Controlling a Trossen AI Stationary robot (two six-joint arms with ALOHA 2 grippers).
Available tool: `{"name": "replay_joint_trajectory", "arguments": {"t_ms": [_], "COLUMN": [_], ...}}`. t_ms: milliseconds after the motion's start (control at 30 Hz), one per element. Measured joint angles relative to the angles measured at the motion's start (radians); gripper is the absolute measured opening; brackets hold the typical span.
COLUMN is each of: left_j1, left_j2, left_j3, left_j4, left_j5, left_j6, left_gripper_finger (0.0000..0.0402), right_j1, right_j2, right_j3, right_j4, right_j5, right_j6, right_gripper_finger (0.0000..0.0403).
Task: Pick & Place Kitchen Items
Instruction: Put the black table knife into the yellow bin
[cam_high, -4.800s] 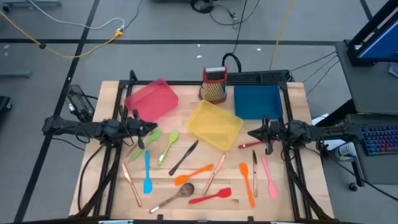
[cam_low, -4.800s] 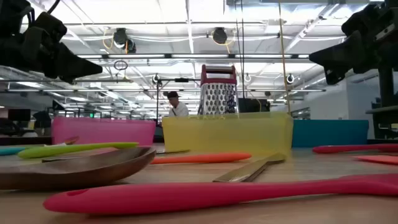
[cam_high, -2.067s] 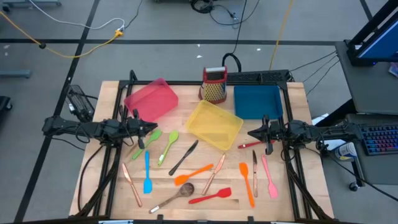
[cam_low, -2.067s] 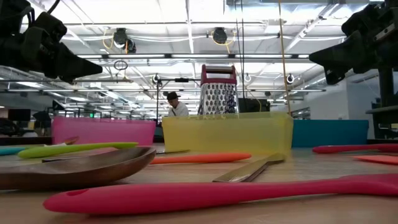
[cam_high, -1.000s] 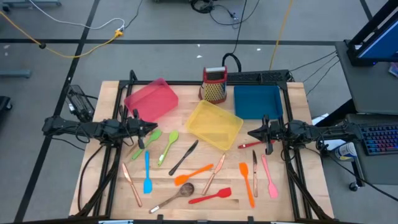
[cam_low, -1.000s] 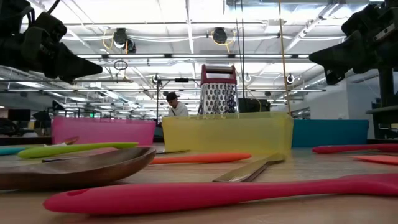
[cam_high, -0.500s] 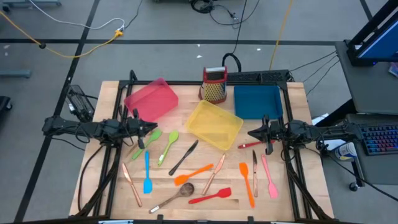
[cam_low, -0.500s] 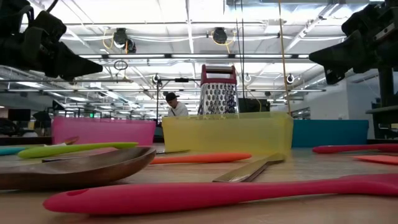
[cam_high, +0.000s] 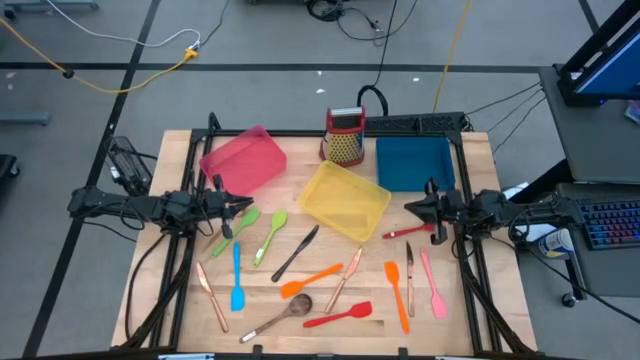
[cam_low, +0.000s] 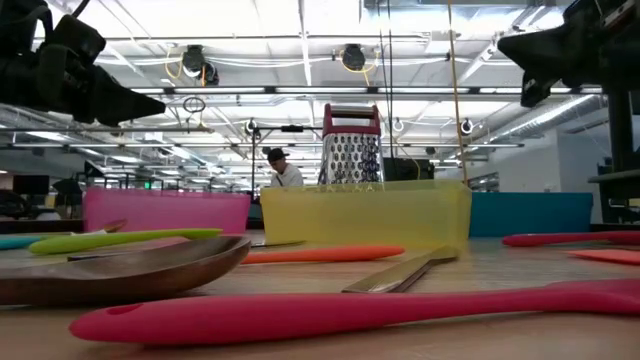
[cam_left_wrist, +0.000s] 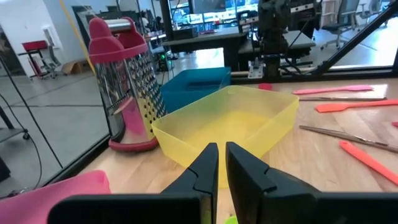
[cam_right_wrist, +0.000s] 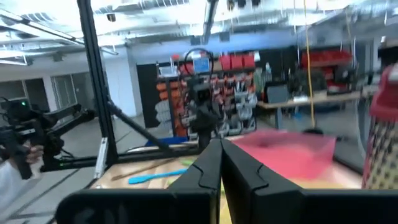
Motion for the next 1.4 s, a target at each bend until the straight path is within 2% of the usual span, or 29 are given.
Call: {"name": "replay_joint_trajectory", "arguments": {"t_ms": [367,600,767,867,1000,1233,1400], "left_j1": [0.0,0.0,0.0,0.0,0.0,0.0,0.0], "left_j2": [0.0,0.0,0.0,0.0,0.0,0.0,0.0], "left_j3": [0.0,0.0,0.0,0.0,0.0,0.0,0.0], "left_j4": [0.007,-0.001,-0.001,0.0,0.0,0.003,-0.056], "left_j5": [-0.013,-0.035,-0.035,-0.035,-0.035,-0.042,-0.043], "left_j6": [-0.004,-0.148,-0.089,-0.063,-0.078,-0.02,-0.099], "left_gripper_finger": [0.0037,0.0037,0.0037,0.0037,0.0037,0.0038,0.0051], "right_j1": [0.0,0.0,0.0,0.0,0.0,0.0,0.002], "right_j2": [0.002,0.056,0.141,0.208,0.293,0.432,0.518], "right_j3": [0.0,0.0,0.0,0.0,0.0,0.0,0.0], "right_j4": [0.173,0.174,0.174,0.183,0.253,0.326,0.387], "right_j5": [0.025,0.025,0.02,0.021,0.021,0.02,0.018], "right_j6": [-0.255,-0.255,-0.185,-0.198,-0.203,-0.15,-0.069], "right_gripper_finger": [0.0004,0.0004,0.0004,0.0006,0.003,0.0105,0.0134]}}
